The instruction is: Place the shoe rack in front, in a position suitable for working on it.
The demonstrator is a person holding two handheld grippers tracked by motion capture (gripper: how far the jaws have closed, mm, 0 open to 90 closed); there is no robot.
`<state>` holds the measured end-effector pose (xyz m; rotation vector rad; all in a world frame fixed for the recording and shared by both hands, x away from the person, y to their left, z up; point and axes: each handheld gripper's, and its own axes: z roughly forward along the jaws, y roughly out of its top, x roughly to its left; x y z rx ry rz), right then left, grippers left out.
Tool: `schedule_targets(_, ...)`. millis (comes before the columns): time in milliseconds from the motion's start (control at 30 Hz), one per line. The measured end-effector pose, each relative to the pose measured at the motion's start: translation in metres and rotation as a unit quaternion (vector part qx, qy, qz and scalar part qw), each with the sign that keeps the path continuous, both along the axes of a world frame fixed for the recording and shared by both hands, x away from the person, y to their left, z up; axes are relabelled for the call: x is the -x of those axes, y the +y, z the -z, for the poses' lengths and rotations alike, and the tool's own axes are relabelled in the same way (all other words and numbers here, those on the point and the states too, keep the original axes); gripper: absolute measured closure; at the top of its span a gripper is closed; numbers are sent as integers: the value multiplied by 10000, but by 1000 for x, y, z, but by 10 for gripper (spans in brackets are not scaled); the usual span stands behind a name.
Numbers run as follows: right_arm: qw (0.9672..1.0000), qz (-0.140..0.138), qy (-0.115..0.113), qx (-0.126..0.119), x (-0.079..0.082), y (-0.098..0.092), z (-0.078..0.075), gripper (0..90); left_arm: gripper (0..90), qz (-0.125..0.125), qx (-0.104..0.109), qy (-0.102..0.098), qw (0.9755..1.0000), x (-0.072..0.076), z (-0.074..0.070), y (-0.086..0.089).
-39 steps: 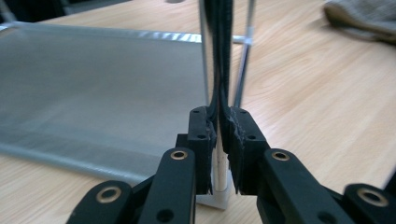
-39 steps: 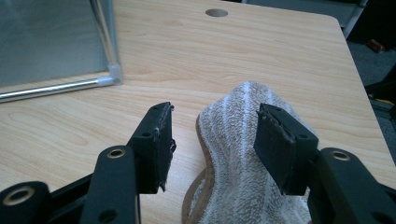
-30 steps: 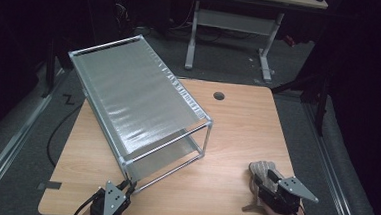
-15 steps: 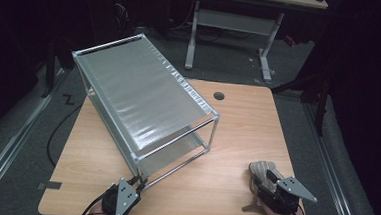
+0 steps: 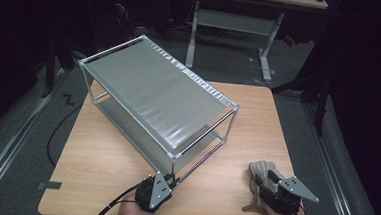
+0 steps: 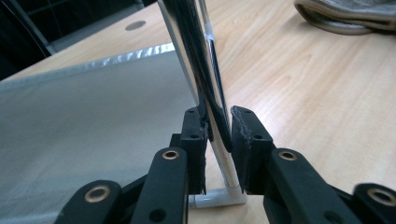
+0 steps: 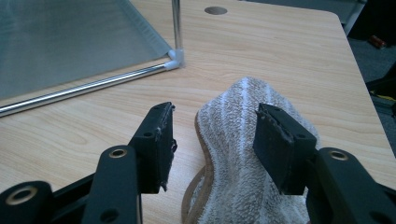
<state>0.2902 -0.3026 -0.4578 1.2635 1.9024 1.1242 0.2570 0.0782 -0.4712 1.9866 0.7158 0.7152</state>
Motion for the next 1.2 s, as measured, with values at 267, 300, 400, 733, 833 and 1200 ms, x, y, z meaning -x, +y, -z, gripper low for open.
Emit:
schedule_targets(267,10000,-22,-14,6,1,2,-1,471,580,96,1437,156,9895,7,-39,18)
schedule_targets(300,10000,-18,-6,-1,1,2,-1,471,588,58,1511,95,9884,6,-44,19)
schedule_targets(400,10000,-21,-8,-3,1,3,-1,471,661,4,1565,-86,9876,5,-54,17)
schedule_targets(733,10000,-26,-41,-60,2,3,-2,478,794,-145,1432,-224,9893,16,-55,25)
schedule_targets(833,9999,-58,-90,-31,2,4,-4,483,793,-278,1432,-253,9890,28,-55,42)
schedule_targets(1200,9999,-135,-99,-7,3,13,-5,487,793,-949,1514,-247,9836,67,-53,115)
